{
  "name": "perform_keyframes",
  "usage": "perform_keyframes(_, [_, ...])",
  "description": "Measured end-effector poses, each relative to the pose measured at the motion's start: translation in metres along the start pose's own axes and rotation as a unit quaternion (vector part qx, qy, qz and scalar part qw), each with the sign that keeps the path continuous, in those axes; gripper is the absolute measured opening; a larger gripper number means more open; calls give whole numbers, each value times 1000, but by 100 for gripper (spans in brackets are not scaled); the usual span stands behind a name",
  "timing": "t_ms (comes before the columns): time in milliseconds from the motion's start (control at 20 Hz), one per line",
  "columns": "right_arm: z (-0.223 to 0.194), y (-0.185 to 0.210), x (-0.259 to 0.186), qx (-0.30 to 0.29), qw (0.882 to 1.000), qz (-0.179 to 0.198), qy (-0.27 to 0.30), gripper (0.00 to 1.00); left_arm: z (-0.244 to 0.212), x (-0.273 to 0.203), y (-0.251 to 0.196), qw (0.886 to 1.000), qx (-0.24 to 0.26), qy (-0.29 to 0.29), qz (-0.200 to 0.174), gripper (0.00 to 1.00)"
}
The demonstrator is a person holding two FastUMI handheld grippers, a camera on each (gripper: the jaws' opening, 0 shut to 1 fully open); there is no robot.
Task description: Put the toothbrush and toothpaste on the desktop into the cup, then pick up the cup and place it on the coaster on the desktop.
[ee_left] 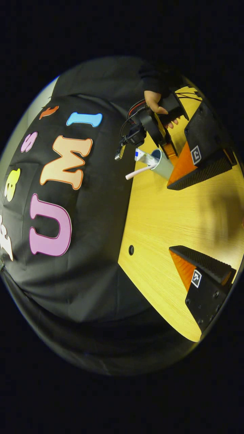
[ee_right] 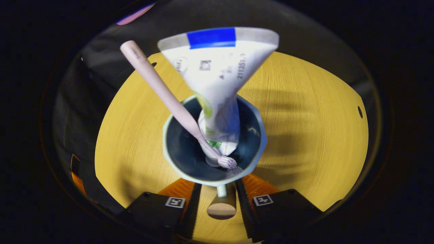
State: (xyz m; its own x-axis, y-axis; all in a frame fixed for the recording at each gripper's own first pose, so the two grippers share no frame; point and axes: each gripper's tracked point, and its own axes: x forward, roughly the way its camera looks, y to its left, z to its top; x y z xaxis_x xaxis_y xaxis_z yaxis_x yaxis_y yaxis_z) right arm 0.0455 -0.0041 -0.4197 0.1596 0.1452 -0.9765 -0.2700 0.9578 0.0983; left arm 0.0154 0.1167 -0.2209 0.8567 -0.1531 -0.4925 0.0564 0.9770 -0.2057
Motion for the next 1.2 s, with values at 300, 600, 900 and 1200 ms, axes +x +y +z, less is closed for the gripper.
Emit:
perform_keyframes(300, [-12, -6, -56, 6, 994, 21, -107, 100, 22, 24, -54, 999, 22, -15, -44, 95])
perform_keyframes(600, [-18, -45, -158, 10, 964, 14, -267, 95, 36, 15, -126, 997, 14, -29, -68, 95])
perform_keyframes(900, [-9, -74, -254, 12, 907, 11, -420, 99, 62, -6, -171, 996, 24, -70, -58, 95])
perform_keyframes(1200, [-9, -99, -347, 2, 839, -33, -544, 99, 110, -33, -189, 988, 40, -148, -33, 95])
